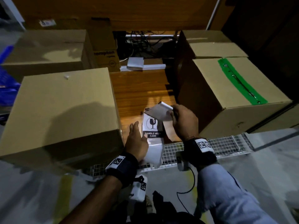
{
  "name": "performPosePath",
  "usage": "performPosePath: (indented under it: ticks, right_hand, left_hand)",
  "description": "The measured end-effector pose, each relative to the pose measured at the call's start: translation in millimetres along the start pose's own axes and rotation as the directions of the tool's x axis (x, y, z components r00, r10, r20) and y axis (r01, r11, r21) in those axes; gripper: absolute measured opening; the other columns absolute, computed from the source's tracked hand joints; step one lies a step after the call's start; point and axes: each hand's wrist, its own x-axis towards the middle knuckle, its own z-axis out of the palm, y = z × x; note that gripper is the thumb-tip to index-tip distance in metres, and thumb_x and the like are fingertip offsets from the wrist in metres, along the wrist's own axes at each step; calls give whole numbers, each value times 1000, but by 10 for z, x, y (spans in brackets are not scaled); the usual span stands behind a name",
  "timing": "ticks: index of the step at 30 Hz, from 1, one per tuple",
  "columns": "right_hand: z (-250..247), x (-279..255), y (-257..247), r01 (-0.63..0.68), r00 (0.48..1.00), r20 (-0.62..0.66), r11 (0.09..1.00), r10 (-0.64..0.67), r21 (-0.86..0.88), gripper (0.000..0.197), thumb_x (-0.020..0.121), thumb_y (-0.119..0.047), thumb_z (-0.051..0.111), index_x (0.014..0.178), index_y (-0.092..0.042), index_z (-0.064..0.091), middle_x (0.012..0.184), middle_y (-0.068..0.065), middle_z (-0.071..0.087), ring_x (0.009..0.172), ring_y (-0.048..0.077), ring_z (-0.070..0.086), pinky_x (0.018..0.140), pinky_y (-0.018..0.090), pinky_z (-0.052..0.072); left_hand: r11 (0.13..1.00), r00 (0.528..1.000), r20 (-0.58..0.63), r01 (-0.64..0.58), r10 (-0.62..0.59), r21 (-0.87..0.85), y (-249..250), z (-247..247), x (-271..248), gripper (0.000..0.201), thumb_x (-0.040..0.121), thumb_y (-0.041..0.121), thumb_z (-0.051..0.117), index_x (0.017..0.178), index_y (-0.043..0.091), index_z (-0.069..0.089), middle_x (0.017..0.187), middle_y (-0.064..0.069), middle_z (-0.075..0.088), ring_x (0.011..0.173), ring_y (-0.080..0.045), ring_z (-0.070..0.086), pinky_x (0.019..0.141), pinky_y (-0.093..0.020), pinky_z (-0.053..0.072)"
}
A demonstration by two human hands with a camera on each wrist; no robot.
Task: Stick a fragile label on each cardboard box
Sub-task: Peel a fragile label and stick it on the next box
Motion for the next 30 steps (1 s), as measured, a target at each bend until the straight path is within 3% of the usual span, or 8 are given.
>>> performPosePath:
  ticks: [4,7,11,15,18,23,26,30]
  right_hand:
    - [-554,-21,-14,4,995,-96,997,4,83,18,100,-40,60,112,-27,65,102,-1,73,90,26,67,68,39,54]
    - [-898,-34,-27,16,995,-104,981,4,191,15,100,-39,61,110,-29,64,97,-6,70,88,19,65,69,38,54]
    - [-1232,-14,-29,2,994,-104,961,27,277,13,102,-37,62,112,-31,66,98,-10,68,87,10,63,63,26,46]
    - [-1352,65,19,-49,981,-168,970,91,237,17,101,-37,63,115,-27,67,100,-7,66,86,13,60,67,29,48]
    - [-1328,155,18,-88,975,-187,983,118,164,22,100,-38,64,118,-25,67,107,-1,71,89,16,61,73,31,46]
    - [-1032,341,-59,-95,988,-119,995,97,22,29,99,-38,64,123,-23,67,116,5,74,103,31,67,80,38,52]
    - [-668,443,-84,-73,997,1,995,74,-67,28,99,-36,61,122,-21,66,114,9,73,105,36,66,76,38,48]
    - [-132,537,-44,-87,987,123,991,99,-101,20,100,-33,58,111,-17,65,110,13,70,103,39,65,72,35,38]
  left_hand:
    - [992,994,-38,-101,99,-70,104,-32,39,81,100,22,65,163,16,15,169,-6,24,152,-27,29,114,-26,26]
    - [974,982,-13,-186,186,-133,143,-47,91,90,94,30,74,163,25,16,166,-1,28,152,-22,28,123,-40,29]
    - [957,963,53,-253,263,-141,271,-98,74,69,87,48,73,149,44,41,144,8,60,136,-20,52,113,-51,43]
    - [906,939,107,-279,327,-318,372,-178,6,40,90,24,77,127,30,65,114,12,76,105,-11,73,94,-49,58]
    - [898,921,205,-243,332,-366,326,-244,-82,40,87,19,82,124,25,68,115,9,76,105,-15,73,95,-50,58]
    - [924,915,308,-143,260,-355,72,-320,-189,54,78,3,87,124,19,65,114,7,77,107,-14,73,97,-44,57]
    - [928,932,308,-70,192,-366,-142,-310,-208,59,76,-6,86,126,12,60,109,0,79,103,-20,74,92,-41,58]
    - [930,940,333,55,75,-364,-322,-199,-254,67,75,-12,83,129,17,55,113,-8,76,112,-28,70,95,-47,58]
